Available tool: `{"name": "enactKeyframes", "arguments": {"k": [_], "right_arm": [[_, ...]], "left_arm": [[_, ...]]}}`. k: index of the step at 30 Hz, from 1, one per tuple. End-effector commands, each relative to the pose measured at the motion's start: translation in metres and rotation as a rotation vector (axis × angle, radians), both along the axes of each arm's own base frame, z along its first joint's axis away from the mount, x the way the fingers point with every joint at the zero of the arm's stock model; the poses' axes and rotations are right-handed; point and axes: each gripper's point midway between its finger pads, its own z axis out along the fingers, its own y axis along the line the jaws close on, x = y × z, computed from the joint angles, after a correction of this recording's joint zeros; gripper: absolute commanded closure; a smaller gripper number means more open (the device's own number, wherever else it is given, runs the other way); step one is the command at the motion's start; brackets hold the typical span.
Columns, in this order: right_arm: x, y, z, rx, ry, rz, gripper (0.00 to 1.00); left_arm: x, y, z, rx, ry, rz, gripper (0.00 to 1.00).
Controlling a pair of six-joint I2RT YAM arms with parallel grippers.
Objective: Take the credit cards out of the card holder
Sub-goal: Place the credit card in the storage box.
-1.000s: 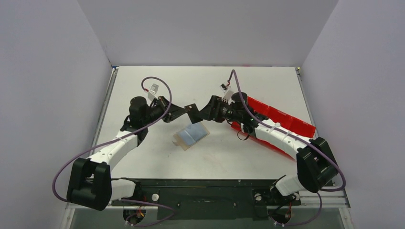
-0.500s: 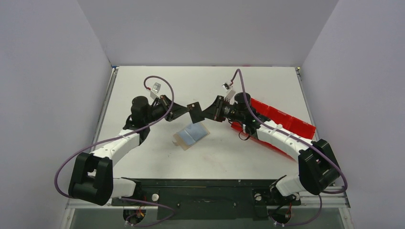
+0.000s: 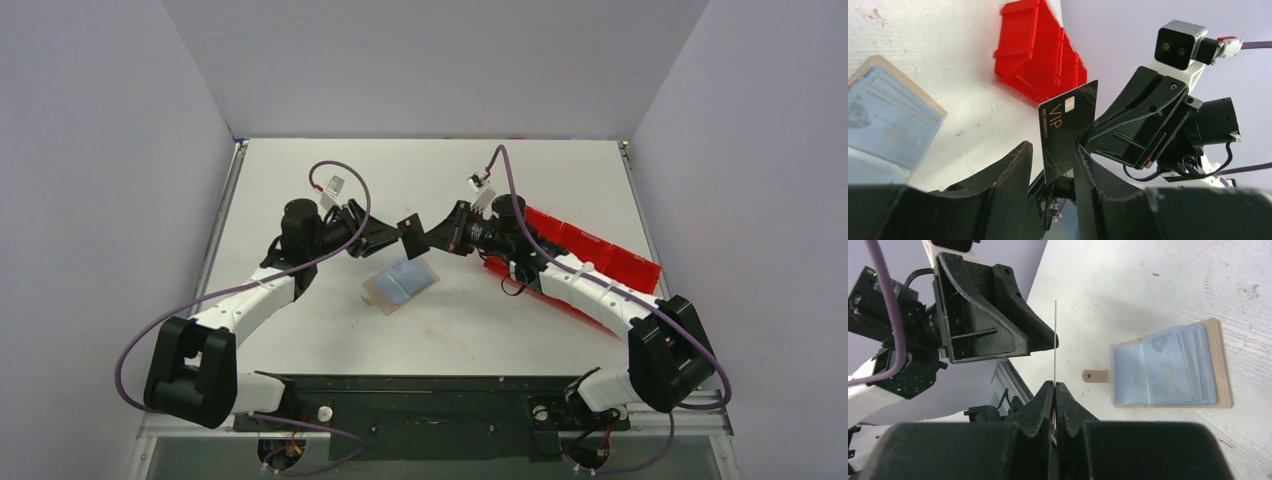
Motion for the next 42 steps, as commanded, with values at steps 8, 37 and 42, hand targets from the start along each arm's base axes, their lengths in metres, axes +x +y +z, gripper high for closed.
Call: {"name": "enactKeyframes", "arguments": {"k": [8,37,42], "right_arm": [[0.026,-0.072,-0.022,-0.251,-0.001,-0.340,1.00],[0.060,-0.259,-0.104,-0.890,0.224,-1.016,1.00],[0.070,-0.260,-0.110,-0.938,0.222,-1.025,1.00]], "left_arm": [[0.012,0.024,-0.008,0.269,-0.009,0.127,0.60],[0.003,0.014,-0.009,0.354,-0.041,0.078,0.59],[0.002,0.014,-0.009,0.353,-0.042,0.073,0.59]]}}
